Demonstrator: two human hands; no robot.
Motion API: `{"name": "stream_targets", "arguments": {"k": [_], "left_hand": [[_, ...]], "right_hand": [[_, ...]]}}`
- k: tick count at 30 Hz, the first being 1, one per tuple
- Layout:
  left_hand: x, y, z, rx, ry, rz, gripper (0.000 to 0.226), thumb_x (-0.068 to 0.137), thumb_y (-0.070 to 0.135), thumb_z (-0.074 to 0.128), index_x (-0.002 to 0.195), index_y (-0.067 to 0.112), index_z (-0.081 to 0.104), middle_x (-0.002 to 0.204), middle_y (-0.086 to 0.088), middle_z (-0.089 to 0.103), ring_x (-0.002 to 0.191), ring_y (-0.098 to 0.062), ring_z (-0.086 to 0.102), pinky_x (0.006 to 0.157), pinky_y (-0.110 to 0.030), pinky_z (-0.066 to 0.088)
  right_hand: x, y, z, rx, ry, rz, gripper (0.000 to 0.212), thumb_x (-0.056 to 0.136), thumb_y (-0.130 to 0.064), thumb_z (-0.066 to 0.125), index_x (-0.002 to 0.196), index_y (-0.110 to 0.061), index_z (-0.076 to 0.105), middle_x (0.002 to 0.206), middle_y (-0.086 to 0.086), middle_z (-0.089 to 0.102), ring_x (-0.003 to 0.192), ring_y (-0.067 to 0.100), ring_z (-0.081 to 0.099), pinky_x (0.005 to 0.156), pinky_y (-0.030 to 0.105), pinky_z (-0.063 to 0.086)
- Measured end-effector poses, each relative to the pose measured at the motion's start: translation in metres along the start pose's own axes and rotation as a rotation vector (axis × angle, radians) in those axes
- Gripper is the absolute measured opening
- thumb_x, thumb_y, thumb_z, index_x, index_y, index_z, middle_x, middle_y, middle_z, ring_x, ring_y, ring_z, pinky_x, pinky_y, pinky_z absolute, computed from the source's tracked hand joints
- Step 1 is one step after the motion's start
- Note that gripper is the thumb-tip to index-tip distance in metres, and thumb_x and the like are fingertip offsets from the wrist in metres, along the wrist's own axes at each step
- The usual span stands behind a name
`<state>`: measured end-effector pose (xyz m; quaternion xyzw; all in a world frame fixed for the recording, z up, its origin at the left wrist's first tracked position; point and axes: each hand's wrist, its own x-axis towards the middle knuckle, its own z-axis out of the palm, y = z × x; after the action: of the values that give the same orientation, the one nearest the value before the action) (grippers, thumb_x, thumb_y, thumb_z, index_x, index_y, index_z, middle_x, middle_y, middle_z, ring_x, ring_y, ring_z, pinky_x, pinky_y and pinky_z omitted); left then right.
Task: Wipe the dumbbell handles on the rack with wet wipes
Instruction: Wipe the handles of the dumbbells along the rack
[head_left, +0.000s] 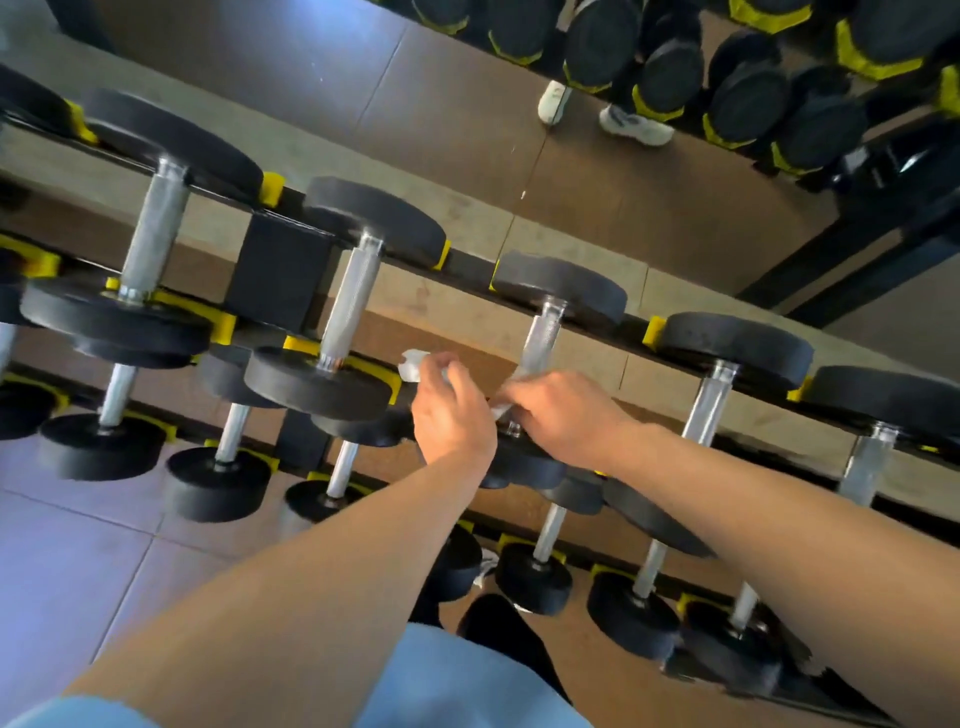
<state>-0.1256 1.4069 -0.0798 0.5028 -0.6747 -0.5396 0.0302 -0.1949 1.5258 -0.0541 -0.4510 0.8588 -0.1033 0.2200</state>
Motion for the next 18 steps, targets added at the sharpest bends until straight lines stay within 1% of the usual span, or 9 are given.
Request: {"name": "stream_targets", "arguments": {"k": [2, 3, 6, 8, 9, 10, 13, 16, 18], "left_hand": [[-0.001, -0.002, 0.0, -0.035, 0.026, 0.006, 0.032, 0.101, 0.036, 0.031, 0.116, 0.026, 0.057, 0.11, -0.002, 0.067, 0.102, -0.023, 0.06, 0.088, -0.038, 0.046], [-0.002, -0.001, 0.001, -0.057, 0.035, 0.002, 0.033, 0.102, 0.035, 0.03, 0.118, 0.024, 0.057, 0.111, -0.003, 0.066, 0.101, -0.022, 0.059, 0.086, -0.036, 0.044], [-0.005, 0.001, 0.001, -0.109, 0.064, -0.004, 0.035, 0.104, 0.033, 0.028, 0.121, 0.02, 0.056, 0.111, -0.004, 0.064, 0.1, -0.022, 0.058, 0.084, -0.033, 0.039], [-0.007, 0.002, 0.0, -0.112, 0.073, -0.008, 0.035, 0.105, 0.033, 0.027, 0.12, 0.02, 0.055, 0.111, -0.005, 0.063, 0.099, -0.022, 0.057, 0.084, -0.033, 0.037], [-0.007, 0.001, 0.0, -0.117, 0.072, -0.009, 0.035, 0.105, 0.033, 0.027, 0.12, 0.02, 0.055, 0.111, -0.004, 0.063, 0.099, -0.021, 0.057, 0.084, -0.032, 0.037], [-0.007, 0.001, 0.0, -0.122, 0.07, -0.009, 0.035, 0.105, 0.034, 0.027, 0.121, 0.02, 0.055, 0.111, -0.004, 0.064, 0.1, -0.021, 0.058, 0.084, -0.032, 0.037], [-0.006, -0.001, 0.0, -0.137, 0.072, -0.003, 0.038, 0.103, 0.037, 0.026, 0.121, 0.021, 0.055, 0.111, -0.004, 0.065, 0.1, -0.021, 0.059, 0.084, -0.033, 0.038], [-0.006, -0.001, 0.001, -0.146, 0.069, 0.002, 0.036, 0.103, 0.036, 0.027, 0.12, 0.021, 0.056, 0.108, -0.003, 0.065, 0.098, -0.019, 0.06, 0.082, -0.031, 0.038], [-0.006, -0.001, -0.001, -0.14, 0.061, 0.008, 0.036, 0.104, 0.036, 0.028, 0.12, 0.021, 0.056, 0.109, -0.003, 0.065, 0.099, -0.019, 0.06, 0.083, -0.03, 0.038]], "right_hand": [[0.006, -0.008, -0.009, 0.294, 0.053, 0.132, 0.019, 0.1, -0.026, 0.052, 0.107, -0.026, 0.07, 0.099, -0.006, 0.072, 0.09, 0.013, 0.066, 0.078, 0.038, 0.055], [0.011, -0.008, -0.014, 0.403, 0.192, 0.204, 0.021, 0.102, -0.027, 0.051, 0.109, -0.025, 0.07, 0.101, -0.008, 0.072, 0.091, 0.009, 0.065, 0.08, 0.033, 0.055], [0.028, 0.0, -0.03, 0.143, 0.529, 0.01, 0.031, 0.099, -0.018, 0.048, 0.121, -0.014, 0.07, 0.116, 0.002, 0.072, 0.109, 0.017, 0.067, 0.099, 0.029, 0.051], [0.038, 0.02, -0.031, -0.235, 0.313, -0.248, 0.037, 0.092, -0.009, 0.048, 0.123, -0.01, 0.069, 0.128, 0.009, 0.067, 0.125, 0.025, 0.06, 0.111, 0.035, 0.039], [0.04, 0.028, -0.031, -0.318, 0.161, -0.222, 0.037, 0.092, -0.008, 0.049, 0.123, -0.013, 0.068, 0.135, 0.01, 0.062, 0.132, 0.027, 0.053, 0.113, 0.037, 0.035], [0.038, 0.032, -0.029, -0.301, 0.059, -0.129, 0.034, 0.093, -0.01, 0.051, 0.122, -0.016, 0.069, 0.139, 0.011, 0.059, 0.136, 0.028, 0.048, 0.113, 0.04, 0.036], [0.018, 0.021, -0.013, -0.149, 0.07, -0.036, 0.024, 0.095, -0.017, 0.058, 0.115, -0.017, 0.07, 0.124, 0.01, 0.066, 0.124, 0.029, 0.057, 0.102, 0.045, 0.049], [-0.007, -0.006, 0.005, 0.148, -0.013, 0.043, 0.025, 0.1, -0.021, 0.052, 0.117, -0.017, 0.07, 0.121, 0.004, 0.069, 0.118, 0.022, 0.061, 0.098, 0.039, 0.05], [-0.02, -0.015, 0.01, 0.329, -0.027, 0.153, 0.025, 0.102, -0.023, 0.049, 0.117, -0.02, 0.069, 0.112, -0.003, 0.072, 0.101, 0.015, 0.067, 0.086, 0.035, 0.054]]}}
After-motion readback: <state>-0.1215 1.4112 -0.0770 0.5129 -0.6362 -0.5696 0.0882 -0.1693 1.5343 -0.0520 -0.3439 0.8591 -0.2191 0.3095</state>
